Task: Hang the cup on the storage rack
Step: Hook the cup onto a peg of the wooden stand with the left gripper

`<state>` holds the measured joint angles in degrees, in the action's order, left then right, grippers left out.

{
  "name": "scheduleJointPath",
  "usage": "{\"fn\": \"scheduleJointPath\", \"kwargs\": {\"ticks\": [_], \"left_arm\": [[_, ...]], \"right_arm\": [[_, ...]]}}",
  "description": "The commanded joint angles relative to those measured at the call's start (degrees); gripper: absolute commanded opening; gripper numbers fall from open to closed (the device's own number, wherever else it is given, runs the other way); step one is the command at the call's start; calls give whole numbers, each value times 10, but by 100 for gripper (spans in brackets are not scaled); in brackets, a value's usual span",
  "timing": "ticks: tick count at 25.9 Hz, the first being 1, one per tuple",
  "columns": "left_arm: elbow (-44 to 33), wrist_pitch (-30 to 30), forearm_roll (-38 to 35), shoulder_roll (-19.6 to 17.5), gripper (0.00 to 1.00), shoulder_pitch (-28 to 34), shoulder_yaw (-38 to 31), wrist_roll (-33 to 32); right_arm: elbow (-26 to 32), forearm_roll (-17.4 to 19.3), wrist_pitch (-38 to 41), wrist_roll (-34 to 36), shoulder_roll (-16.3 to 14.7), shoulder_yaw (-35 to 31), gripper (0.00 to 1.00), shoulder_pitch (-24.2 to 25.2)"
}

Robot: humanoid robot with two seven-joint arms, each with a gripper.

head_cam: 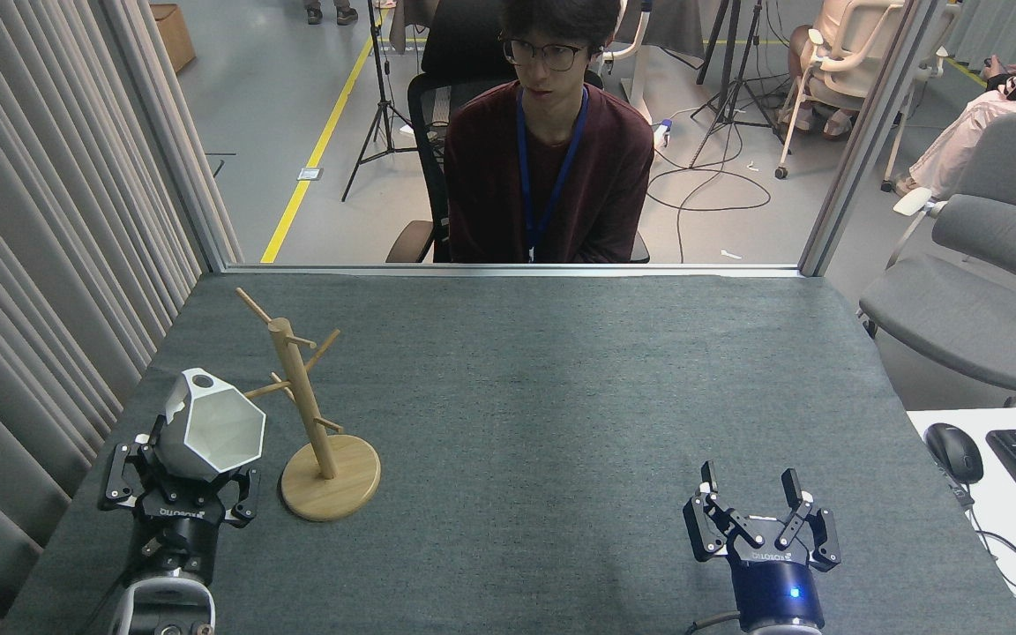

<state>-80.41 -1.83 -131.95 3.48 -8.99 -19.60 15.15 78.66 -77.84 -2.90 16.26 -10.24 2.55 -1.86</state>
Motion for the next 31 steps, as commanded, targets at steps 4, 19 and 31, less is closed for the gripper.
{"fn": "scheduleJointPath", "kwargs": {"ticks": [4, 19, 31], "left_arm": [[5, 4, -20, 4, 58, -1, 18, 1], [53, 40, -49, 6, 66, -16, 56, 1], [49, 39, -39, 8, 100, -22, 57, 13]], "right_arm": [[0, 1, 0, 0, 0, 0, 98, 0], [0, 1, 1, 1, 1, -1, 98, 1], [-1, 2, 1, 3, 1, -1, 98, 1]]}}
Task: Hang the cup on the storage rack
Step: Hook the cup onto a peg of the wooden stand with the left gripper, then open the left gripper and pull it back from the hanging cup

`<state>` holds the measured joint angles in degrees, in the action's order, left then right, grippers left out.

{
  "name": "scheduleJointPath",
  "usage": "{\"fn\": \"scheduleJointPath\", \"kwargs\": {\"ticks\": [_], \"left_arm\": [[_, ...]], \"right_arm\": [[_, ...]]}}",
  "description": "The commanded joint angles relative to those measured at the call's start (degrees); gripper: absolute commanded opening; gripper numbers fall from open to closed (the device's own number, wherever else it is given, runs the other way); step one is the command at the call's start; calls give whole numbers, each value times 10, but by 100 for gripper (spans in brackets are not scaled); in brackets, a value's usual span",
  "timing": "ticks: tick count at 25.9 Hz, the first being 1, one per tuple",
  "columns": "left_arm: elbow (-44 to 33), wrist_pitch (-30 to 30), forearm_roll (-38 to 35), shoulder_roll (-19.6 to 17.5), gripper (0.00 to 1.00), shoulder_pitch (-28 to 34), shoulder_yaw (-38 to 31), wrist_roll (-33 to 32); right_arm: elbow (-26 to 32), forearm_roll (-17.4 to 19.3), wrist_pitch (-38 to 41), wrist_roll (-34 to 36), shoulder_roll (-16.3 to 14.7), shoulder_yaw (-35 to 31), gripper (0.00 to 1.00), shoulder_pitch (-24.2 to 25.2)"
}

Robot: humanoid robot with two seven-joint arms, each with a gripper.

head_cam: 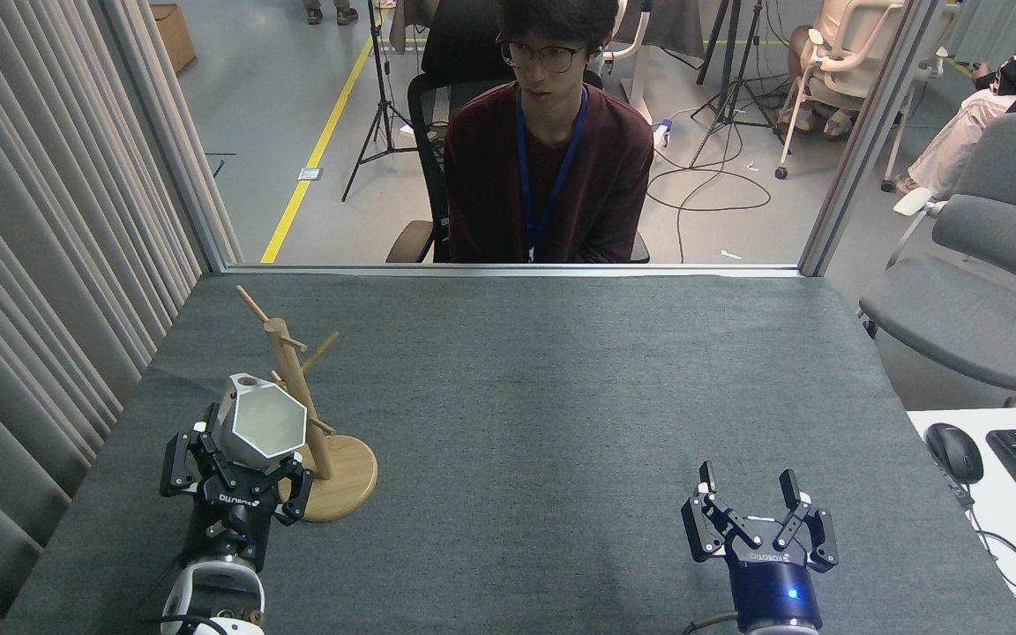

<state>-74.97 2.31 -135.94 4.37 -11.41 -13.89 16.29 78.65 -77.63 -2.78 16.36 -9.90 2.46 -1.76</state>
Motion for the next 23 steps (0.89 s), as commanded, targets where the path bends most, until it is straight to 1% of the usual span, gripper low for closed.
{"fn": "scheduleJointPath", "kwargs": {"ticks": [1, 3, 7, 11, 14, 16, 19, 21, 23], "left_arm": [[-9, -3, 2, -1, 100, 6, 0, 1], [-16, -4, 2, -1, 100, 17, -1, 1], [-54, -7, 34, -5, 100, 53, -1, 1], [-81, -8, 45, -8, 100, 86, -1, 2], [-104, -8, 74, -9, 100, 111, -4, 2], [-117, -9, 115, -14, 100, 118, -10, 2], [-155, -19, 184, -41, 100, 127, -17, 1], [-201, -70, 256, -59, 100, 143, -18, -4], [-239, -138, 356, -57, 100, 156, -18, -20]], "right_arm": [[-1, 0, 0, 4, -3, 0, 98, 0], [-1, 0, 0, 4, -2, 0, 98, -1], [0, 0, 1, 4, -2, -1, 98, -2], [-1, 1, 0, 4, -1, 0, 98, -9], [0, 0, 0, 4, 1, 0, 98, -10], [0, 0, 0, 4, 1, 0, 98, -10], [0, 1, 0, 4, -1, 0, 98, -11], [0, 0, 2, 4, -3, 1, 98, -11], [1, 0, 10, 4, -2, 1, 98, -12]]}}
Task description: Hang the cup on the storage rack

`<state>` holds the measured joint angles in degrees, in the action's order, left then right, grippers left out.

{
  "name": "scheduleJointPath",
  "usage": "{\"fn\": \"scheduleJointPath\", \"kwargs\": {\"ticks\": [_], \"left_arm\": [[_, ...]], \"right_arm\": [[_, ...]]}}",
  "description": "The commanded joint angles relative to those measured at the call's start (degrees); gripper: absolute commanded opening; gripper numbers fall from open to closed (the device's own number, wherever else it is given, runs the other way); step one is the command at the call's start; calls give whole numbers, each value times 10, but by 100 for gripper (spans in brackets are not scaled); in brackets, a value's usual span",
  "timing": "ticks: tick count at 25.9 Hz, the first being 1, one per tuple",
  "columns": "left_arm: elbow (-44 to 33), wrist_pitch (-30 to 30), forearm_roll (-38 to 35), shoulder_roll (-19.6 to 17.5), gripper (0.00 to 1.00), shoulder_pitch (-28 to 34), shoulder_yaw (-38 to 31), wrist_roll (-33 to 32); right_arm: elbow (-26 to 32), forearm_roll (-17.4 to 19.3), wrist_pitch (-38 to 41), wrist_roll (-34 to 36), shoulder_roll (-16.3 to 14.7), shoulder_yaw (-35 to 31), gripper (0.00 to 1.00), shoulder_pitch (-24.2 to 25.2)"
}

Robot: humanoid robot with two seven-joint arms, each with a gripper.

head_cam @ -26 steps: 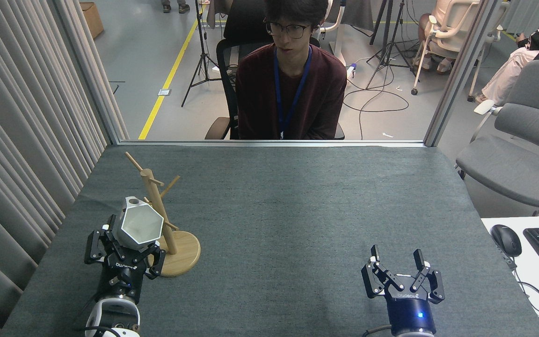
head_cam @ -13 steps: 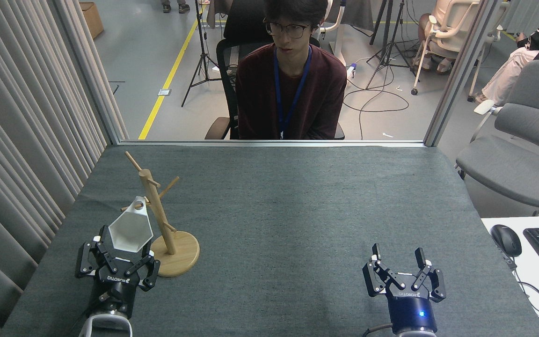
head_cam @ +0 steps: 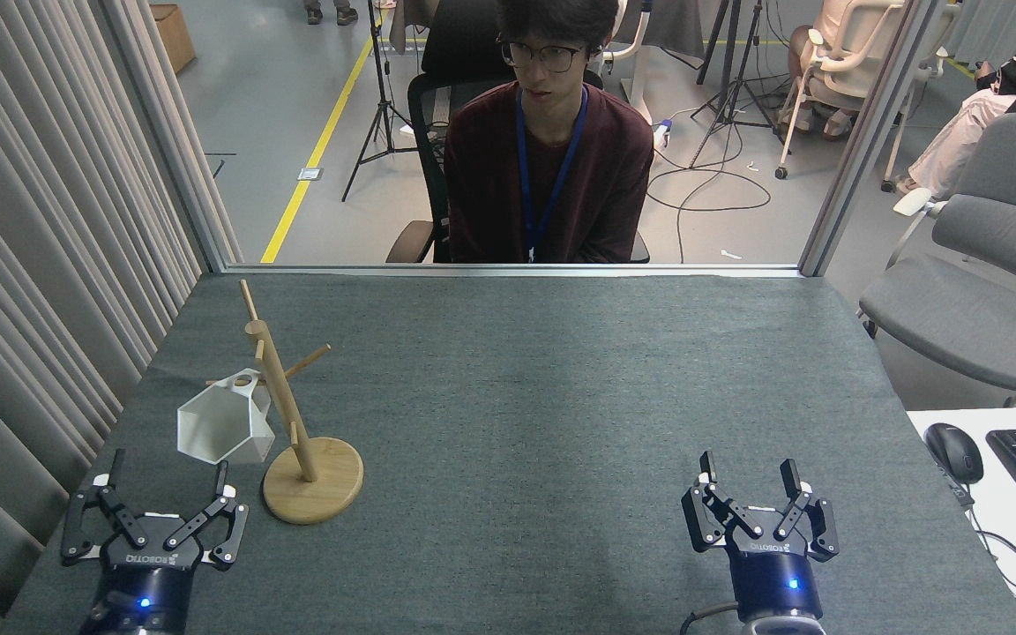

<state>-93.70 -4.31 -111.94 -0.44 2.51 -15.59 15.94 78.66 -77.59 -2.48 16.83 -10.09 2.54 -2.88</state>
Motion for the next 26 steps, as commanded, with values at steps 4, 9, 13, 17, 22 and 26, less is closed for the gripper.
{"fn": "scheduleJointPath", "kwargs": {"ticks": [4, 9, 13, 17, 22, 26], "left_arm": [[-54, -113, 153, 16, 99, 17, 2, -106], [-54, -140, 157, 20, 99, 17, 3, -99], [-55, -198, 173, 47, 99, 15, 3, -107], [-54, -192, 173, 51, 99, 17, 5, -110], [-54, -145, 169, 51, 99, 17, 29, -113], [-54, -127, 169, 50, 99, 19, 50, -113]], "right_arm": [[2, -1, 13, 0, 1, 0, 98, 3], [3, -1, 13, 0, 2, 0, 98, 1], [2, -1, 20, 0, -1, 1, 98, 2], [4, -1, 30, 0, 0, 0, 98, 6], [29, -3, 36, 0, 3, 2, 98, 25], [76, -4, 36, -2, 5, 2, 98, 63]]}}
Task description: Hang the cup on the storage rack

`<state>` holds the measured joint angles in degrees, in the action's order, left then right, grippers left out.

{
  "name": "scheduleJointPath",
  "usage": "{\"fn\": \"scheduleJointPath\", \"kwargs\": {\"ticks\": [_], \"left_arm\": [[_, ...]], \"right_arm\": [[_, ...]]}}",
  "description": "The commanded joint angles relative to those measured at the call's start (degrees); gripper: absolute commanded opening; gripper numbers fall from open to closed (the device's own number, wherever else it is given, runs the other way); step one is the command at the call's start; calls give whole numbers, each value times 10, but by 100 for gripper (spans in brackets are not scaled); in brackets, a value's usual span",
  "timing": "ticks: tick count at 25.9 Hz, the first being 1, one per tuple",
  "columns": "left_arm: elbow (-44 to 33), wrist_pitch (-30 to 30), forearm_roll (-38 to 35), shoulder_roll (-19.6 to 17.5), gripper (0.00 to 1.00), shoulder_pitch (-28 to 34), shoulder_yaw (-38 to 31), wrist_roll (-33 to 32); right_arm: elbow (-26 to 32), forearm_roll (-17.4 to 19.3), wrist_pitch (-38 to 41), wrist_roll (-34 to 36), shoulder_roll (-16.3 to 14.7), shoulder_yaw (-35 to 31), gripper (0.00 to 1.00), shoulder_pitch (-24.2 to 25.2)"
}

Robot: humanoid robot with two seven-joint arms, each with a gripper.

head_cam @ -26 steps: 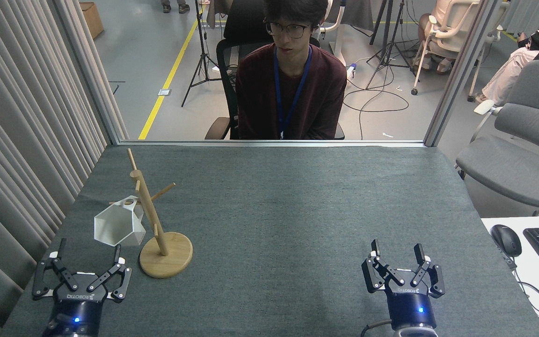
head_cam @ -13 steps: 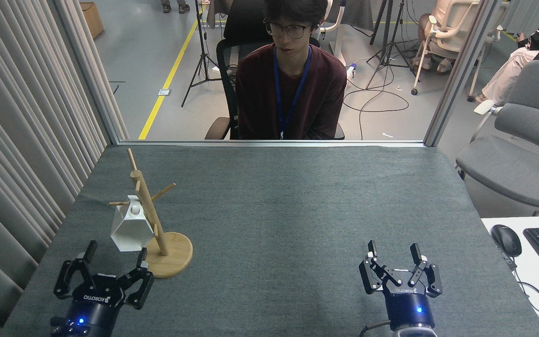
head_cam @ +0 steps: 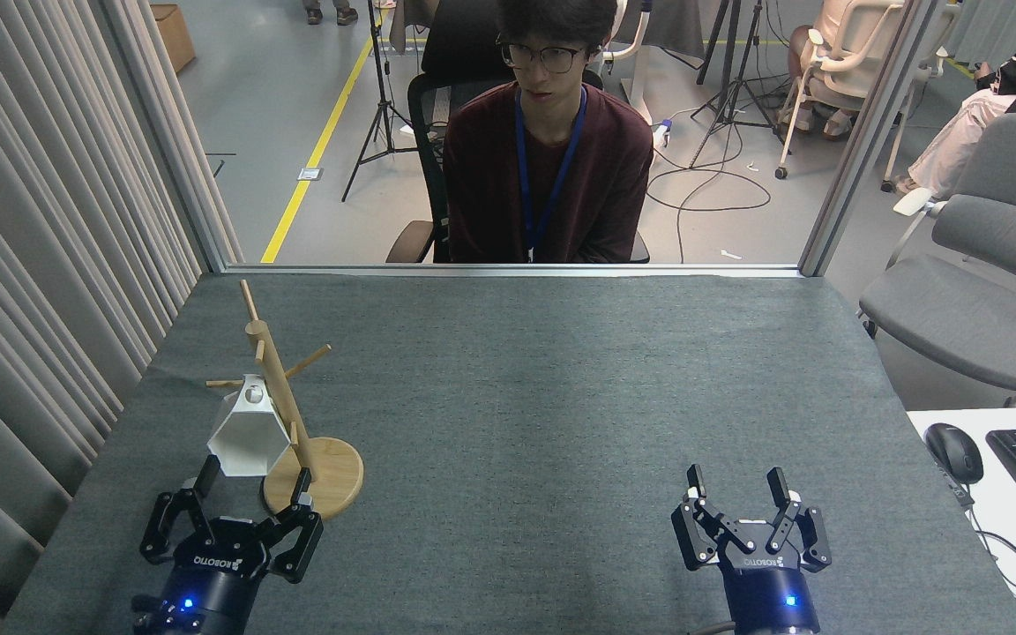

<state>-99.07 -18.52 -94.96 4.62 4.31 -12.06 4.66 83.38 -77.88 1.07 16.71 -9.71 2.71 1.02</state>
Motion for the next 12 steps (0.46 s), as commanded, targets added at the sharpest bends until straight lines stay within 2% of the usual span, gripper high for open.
{"fn": "scheduleJointPath", "kwargs": {"ticks": [1, 6, 12], "left_arm": [[0, 16, -1, 0, 99, 1, 19, 0], [2, 43, -1, -1, 99, 2, 41, 6], [1, 48, -1, -2, 99, 9, 49, 7]], "right_arm": [[35, -2, 1, -1, 0, 0, 98, 34], [46, -4, -3, -1, 0, 0, 98, 56], [47, -21, -5, 2, -7, -2, 98, 56]]}}
